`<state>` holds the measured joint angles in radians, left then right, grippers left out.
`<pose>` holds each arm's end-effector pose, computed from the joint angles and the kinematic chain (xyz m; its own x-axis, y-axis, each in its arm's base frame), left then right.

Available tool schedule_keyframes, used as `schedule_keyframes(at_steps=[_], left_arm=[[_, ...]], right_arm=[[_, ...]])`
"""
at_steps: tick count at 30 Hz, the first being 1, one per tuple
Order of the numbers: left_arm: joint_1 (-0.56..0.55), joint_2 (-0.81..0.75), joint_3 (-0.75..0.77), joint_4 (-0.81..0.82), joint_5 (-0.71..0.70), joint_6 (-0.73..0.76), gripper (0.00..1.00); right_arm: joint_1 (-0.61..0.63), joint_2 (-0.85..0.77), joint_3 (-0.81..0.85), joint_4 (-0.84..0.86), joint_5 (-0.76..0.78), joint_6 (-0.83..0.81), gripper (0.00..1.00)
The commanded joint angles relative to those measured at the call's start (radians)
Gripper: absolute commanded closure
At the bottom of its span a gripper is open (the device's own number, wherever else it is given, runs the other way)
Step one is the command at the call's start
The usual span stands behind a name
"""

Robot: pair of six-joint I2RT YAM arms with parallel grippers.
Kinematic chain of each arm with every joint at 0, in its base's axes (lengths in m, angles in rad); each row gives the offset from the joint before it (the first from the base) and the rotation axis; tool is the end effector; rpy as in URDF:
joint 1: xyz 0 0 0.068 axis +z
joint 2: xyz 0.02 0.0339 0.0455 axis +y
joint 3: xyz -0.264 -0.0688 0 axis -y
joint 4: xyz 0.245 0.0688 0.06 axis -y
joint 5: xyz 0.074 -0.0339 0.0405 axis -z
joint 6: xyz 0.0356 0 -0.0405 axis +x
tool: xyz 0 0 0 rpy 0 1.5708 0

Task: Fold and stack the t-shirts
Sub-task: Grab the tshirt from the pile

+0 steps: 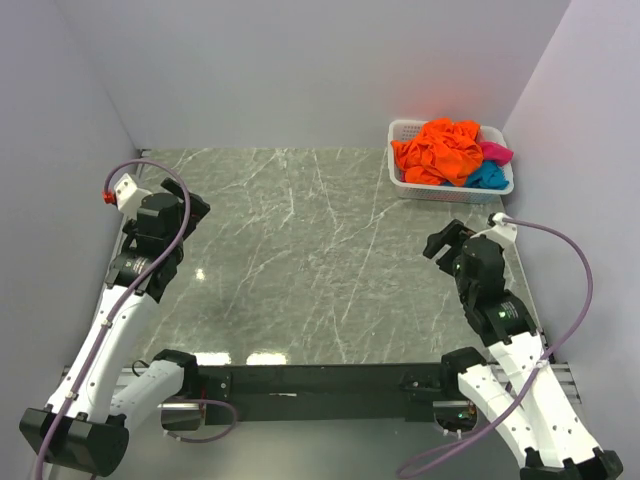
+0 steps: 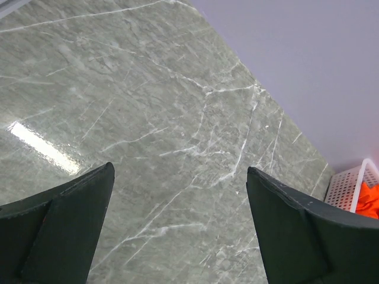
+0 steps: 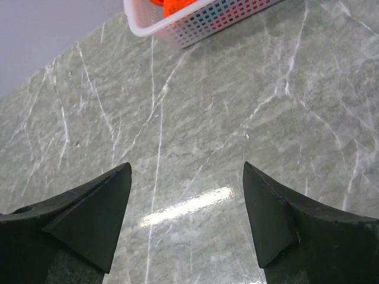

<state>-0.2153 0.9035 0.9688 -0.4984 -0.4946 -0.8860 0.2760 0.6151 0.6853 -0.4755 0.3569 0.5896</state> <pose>0.1919 -0.0247 0.3525 -0.0790 -0.6806 -0.7284 -0.4649 0.6715 -0.5770 0.1412 0.0271 0.3005 -0.2855 0.4606 -0.8404 0.2555 0.8818 0.3965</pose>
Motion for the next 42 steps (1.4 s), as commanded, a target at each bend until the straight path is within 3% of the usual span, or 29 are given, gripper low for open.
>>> schedule_keyframes(at_steps=[1, 7, 9, 14, 18, 25, 32, 34, 35, 38, 42], left_arm=[[0.005, -0.005, 0.022, 0.006, -0.013, -0.014, 0.01], [0.005, 0.029, 0.030, 0.035, 0.016, 0.001, 0.01], [0.005, 0.043, 0.042, 0.043, 0.039, 0.007, 0.01], [0.005, 0.087, 0.048, 0.063, 0.057, 0.013, 0.00], [0.005, 0.110, 0.051, 0.078, 0.070, 0.027, 0.00], [0.005, 0.156, 0.067, 0.077, 0.056, 0.044, 0.01], [0.007, 0.190, 0.079, 0.069, 0.048, 0.042, 0.01], [0.007, 0.193, 0.080, 0.064, 0.047, 0.039, 0.01], [0.007, 0.193, 0.080, 0.066, 0.054, 0.042, 0.00], [0.005, 0.183, 0.077, 0.073, 0.065, 0.047, 0.00], [0.007, 0.157, 0.071, 0.077, 0.079, 0.051, 0.01]], right_arm=[[-0.003, 0.029, 0.057, 0.057, 0.013, -0.030, 0.17], [-0.003, 0.153, 0.155, 0.182, -0.012, -0.132, 0.10], [-0.023, 0.254, 0.254, 0.201, 0.010, -0.155, 0.09], [-0.177, 0.585, 0.523, 0.111, -0.047, -0.174, 0.09], [-0.231, 0.814, 0.748, 0.112, -0.098, -0.246, 0.11], [-0.305, 1.321, 1.213, -0.107, -0.171, -0.298, 0.23], [-0.313, 1.549, 1.428, -0.157, -0.113, -0.304, 0.25], [-0.313, 1.574, 1.474, -0.160, -0.116, -0.303, 0.43], [-0.314, 1.578, 1.485, -0.157, -0.119, -0.301, 0.70], [-0.311, 1.519, 1.479, -0.117, -0.148, -0.304, 1.00], [-0.288, 1.367, 1.435, -0.058, -0.168, -0.324, 1.00]])
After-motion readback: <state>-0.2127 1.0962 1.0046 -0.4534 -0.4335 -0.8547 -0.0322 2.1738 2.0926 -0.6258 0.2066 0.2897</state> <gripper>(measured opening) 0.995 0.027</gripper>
